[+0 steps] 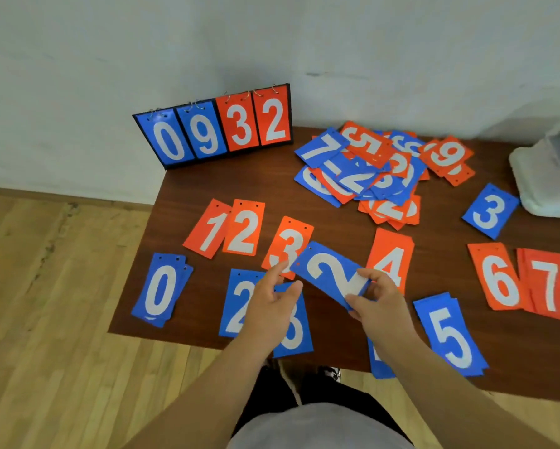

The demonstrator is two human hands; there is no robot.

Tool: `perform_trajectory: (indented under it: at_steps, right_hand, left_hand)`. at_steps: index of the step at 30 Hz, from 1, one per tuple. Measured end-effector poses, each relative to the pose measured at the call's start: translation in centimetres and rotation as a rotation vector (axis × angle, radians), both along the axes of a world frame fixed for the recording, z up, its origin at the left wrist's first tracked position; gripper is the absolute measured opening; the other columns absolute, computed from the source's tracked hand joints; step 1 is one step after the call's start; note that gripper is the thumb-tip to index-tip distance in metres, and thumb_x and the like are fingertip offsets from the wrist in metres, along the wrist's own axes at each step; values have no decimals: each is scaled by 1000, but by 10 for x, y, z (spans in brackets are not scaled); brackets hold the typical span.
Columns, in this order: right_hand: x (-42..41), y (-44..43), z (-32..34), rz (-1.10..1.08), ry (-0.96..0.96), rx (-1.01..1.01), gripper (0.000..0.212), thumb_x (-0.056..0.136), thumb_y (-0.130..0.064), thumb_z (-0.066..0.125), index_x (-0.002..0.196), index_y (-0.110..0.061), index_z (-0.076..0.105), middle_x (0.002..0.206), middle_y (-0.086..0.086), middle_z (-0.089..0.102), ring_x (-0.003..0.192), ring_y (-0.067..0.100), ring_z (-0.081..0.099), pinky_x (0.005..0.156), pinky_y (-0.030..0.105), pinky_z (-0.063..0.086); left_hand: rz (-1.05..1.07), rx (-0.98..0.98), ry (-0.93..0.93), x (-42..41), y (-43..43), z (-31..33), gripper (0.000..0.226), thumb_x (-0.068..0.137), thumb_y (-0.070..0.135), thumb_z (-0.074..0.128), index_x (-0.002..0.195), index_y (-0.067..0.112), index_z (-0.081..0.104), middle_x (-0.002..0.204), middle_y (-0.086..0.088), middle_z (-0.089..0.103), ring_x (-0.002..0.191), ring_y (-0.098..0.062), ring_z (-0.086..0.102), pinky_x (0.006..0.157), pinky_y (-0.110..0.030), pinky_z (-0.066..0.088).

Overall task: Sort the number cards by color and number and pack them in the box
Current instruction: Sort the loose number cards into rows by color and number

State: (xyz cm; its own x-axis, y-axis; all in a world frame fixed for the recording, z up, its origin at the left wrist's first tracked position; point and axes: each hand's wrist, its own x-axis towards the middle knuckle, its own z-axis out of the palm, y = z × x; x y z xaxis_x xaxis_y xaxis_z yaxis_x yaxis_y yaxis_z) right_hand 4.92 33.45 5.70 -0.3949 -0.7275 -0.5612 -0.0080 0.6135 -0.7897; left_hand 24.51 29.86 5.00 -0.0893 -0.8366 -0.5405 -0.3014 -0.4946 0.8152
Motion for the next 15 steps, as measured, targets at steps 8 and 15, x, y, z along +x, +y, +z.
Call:
perform_trajectory:
  at_steps: [8,15]
  right_hand:
    - [74,-17,5,251,81,57,36,89,-19,76,112,-38,55,97,-5,70,88,12,71,76,38,62]
    - [62,-5,1,271,252,147,23,95,-23,69,114,-33,60,107,-15,63,96,2,59,64,14,44]
  left_hand:
    - [179,37,4,40,-19,-3,33,96,15,68,118,39,59,113,11,56,88,-11,66,68,-26,57]
    - [-250,28,-248,120,-35,-35,41,98,1,50,120,35,60,119,8,61,53,-6,52,46,-21,41]
